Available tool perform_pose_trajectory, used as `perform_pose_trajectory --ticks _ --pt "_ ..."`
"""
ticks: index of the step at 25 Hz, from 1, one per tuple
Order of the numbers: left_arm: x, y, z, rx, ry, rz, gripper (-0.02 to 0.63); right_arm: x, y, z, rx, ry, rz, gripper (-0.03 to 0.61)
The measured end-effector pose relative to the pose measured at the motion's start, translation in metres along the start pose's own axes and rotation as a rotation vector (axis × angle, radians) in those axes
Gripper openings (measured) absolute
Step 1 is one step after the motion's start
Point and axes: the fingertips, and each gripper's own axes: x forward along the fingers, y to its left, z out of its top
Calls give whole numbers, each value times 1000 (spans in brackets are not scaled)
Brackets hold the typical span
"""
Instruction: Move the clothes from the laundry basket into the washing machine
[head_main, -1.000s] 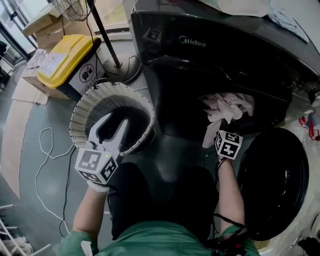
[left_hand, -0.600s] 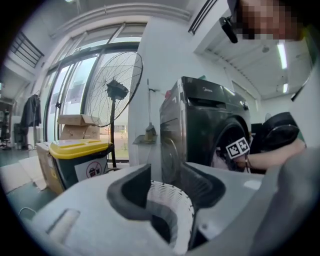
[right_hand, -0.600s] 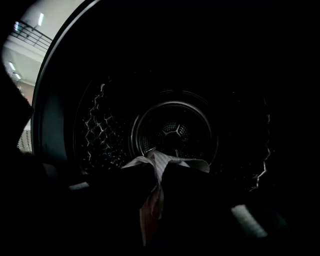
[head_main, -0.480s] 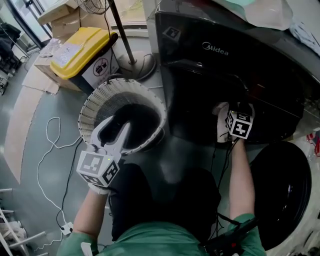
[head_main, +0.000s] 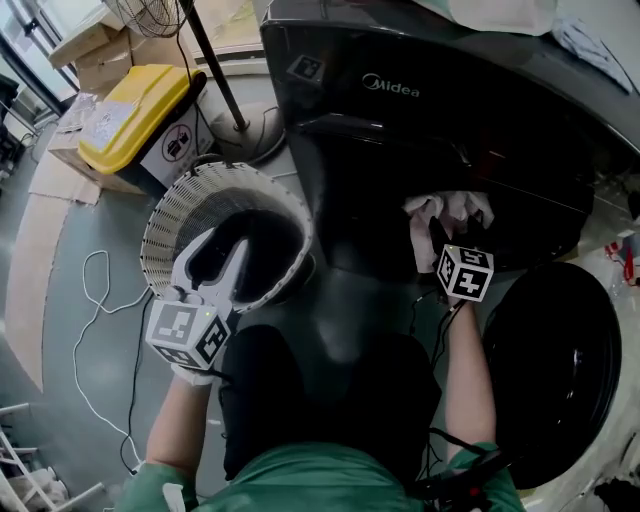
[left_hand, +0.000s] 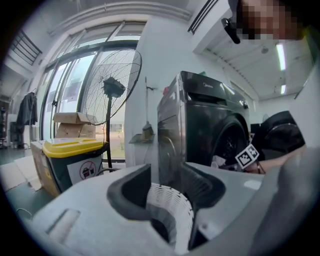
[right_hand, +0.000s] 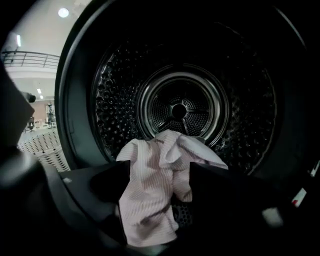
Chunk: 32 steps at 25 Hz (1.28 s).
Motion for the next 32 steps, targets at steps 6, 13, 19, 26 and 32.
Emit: perform_pose_trajectory --ticks 6,13,19,26,32 --pt "13 -5 -5 -22 -3 -36 187 -19 27 -57 -62 116 39 354" --pt "7 -7 -6 -8 10 -39 187 0 25 -81 -185 193 0 72" --pt "-17 7 -6 -5 19 18 186 25 17 8 -193 14 6 12" --pt "-45 25 -17 -6 44 100 186 98 39 14 -243 163 100 107" --pt "-44 31 -20 -11 43 109 186 76 45 3 -152 135 122 317"
